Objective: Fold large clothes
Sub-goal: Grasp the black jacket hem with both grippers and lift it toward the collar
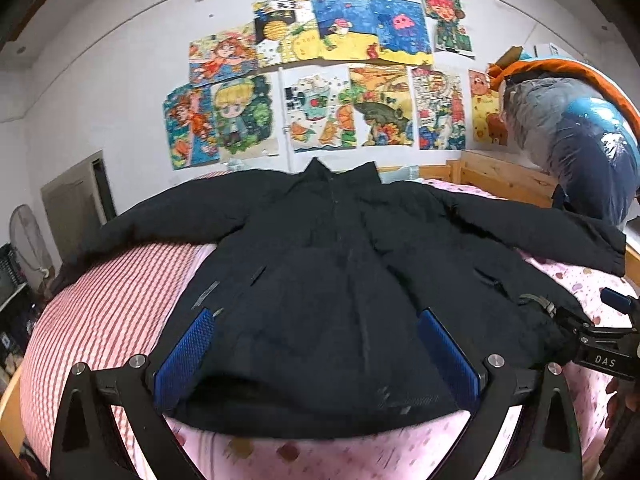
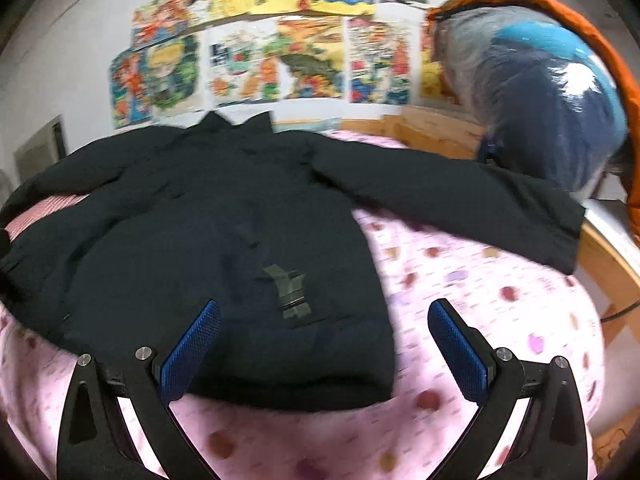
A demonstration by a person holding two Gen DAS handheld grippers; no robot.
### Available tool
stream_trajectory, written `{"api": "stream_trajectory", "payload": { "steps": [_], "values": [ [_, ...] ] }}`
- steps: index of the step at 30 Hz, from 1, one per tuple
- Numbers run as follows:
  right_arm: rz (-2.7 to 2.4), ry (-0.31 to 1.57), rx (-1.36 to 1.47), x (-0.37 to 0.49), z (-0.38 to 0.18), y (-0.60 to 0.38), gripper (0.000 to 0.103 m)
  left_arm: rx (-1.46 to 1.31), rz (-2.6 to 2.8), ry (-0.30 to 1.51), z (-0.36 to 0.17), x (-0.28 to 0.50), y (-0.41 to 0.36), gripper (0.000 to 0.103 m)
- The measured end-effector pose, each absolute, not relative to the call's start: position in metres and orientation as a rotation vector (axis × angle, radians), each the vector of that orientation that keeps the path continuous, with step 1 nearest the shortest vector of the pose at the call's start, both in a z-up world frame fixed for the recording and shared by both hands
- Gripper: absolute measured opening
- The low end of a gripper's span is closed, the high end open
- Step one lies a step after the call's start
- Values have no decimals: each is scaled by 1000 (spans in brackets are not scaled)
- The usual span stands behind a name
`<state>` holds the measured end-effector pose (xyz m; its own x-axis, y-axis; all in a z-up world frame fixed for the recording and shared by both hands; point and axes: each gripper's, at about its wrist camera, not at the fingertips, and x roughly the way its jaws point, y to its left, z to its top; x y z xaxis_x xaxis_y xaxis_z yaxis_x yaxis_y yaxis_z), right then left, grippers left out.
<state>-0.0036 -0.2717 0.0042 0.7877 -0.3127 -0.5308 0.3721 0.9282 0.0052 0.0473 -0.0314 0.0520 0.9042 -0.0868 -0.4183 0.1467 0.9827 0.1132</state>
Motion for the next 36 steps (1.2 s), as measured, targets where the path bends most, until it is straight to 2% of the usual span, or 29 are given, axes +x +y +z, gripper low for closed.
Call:
{"api": "stream_trajectory", "payload": {
  "steps": [10,19,24,31,32,34,36],
  "values": [
    [-664,507,353,3,16,-387,102,190,-281,479,86,128,-99,103],
    [-720,538,557,33,-14,-465,102,279,-305,614,71,233,-170,103],
    [-755,464,633,58,-26,-477,102,272,-322,643,57,297,-191,103],
    [-869,225,823,65,-43,-484,101,247,-355,676,41,376,-225,103],
    [-887,208,826,67,-45,-482,99,247,-360,671,40,386,-232,103],
    [-942,181,813,72,-47,-477,80,254,-362,653,37,403,-245,103],
    [-956,159,812,71,-49,-476,70,253,-397,636,31,420,-257,103]
  ]
}}
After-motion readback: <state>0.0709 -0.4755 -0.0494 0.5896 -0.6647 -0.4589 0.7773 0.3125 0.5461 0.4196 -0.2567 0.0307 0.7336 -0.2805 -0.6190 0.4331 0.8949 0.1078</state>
